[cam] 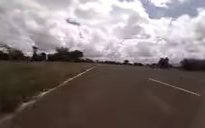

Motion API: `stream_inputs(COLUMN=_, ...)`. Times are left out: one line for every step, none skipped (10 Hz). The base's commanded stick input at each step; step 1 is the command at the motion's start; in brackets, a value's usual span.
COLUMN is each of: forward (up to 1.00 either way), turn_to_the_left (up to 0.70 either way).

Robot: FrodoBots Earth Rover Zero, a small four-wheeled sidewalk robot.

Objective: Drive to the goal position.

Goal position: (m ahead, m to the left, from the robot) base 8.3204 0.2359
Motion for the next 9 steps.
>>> stream_inputs(forward=1.00, turn_to_the_left=0.00)
stream_inputs(forward=1.00, turn_to_the_left=0.00)
stream_inputs(forward=1.00, turn_to_the_left=-0.02)
stream_inputs(forward=1.00, turn_to_the_left=-0.15)
stream_inputs(forward=1.00, turn_to_the_left=-0.27)
stream_inputs(forward=1.00, turn_to_the_left=-0.40)
stream_inputs(forward=1.00, turn_to_the_left=-0.40)
stream_inputs(forward=1.00, turn_to_the_left=-0.40)
stream_inputs(forward=1.00, turn_to_the_left=-0.40)
